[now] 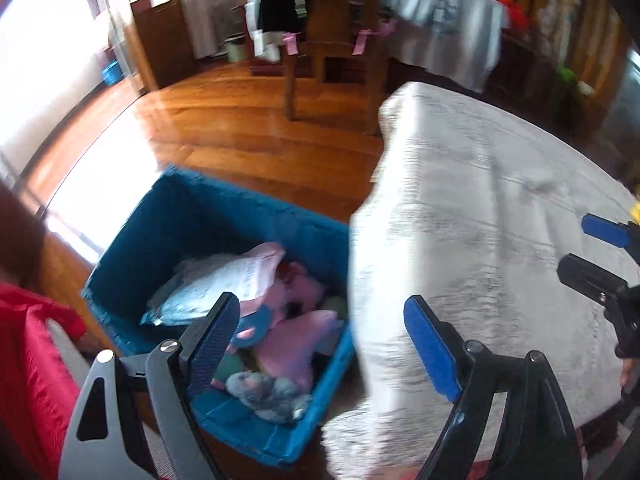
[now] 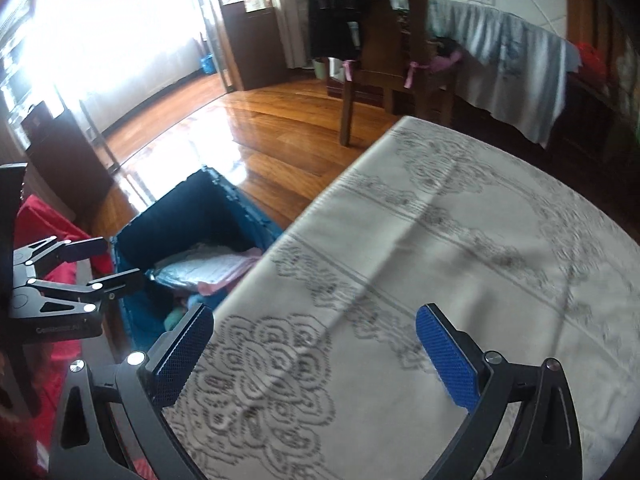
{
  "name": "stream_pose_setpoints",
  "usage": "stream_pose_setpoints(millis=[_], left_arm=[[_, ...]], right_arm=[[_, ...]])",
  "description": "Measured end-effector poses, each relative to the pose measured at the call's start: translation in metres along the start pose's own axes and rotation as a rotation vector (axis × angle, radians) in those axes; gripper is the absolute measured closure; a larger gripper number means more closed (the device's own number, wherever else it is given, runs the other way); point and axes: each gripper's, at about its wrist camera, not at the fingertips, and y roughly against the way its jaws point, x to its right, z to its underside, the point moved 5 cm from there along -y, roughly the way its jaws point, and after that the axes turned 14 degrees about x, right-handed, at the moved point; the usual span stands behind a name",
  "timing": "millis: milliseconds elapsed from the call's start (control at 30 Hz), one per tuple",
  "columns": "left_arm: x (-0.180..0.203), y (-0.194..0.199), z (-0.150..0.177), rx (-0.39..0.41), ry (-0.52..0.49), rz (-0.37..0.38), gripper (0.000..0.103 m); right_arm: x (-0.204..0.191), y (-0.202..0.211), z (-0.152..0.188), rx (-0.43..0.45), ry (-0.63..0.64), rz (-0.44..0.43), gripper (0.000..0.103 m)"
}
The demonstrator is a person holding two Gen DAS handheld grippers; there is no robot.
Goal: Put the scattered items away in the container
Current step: 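Move both tools back to the table toward the white duck plush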
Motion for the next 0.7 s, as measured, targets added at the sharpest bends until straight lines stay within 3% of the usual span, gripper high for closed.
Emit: stream_pose_setpoints(millis=[267, 300, 367, 467, 700], left_arm=[[0.182, 0.001, -0.031, 0.029, -0.193, 0.264, 0.019], [0.206, 0.002, -0.034, 0.032, -0.218, 0.298, 0.019], [0.256, 0.007, -0.037, 0.040, -0.269, 0.368, 0.019], [0.329, 0.015, -0.037, 0.050, -0.346, 0.473, 0.019], [0.481, 0.029, -0.027, 0.048, -0.510, 0.671, 0.019]], right_arm=[[0.160, 0.120, 0.041, 0.090, -0.226, 0.309, 0.001], [0.176, 0.135, 0.048, 0.095, -0.246, 0.345, 0.003], [0.208, 0.169, 0.066, 0.113, -0.293, 0.424, 0.018], [0.258, 0.220, 0.099, 0.139, -0.380, 0.556, 0.019], [0.332, 0.325, 0.176, 0.200, -0.489, 0.913, 0.019]])
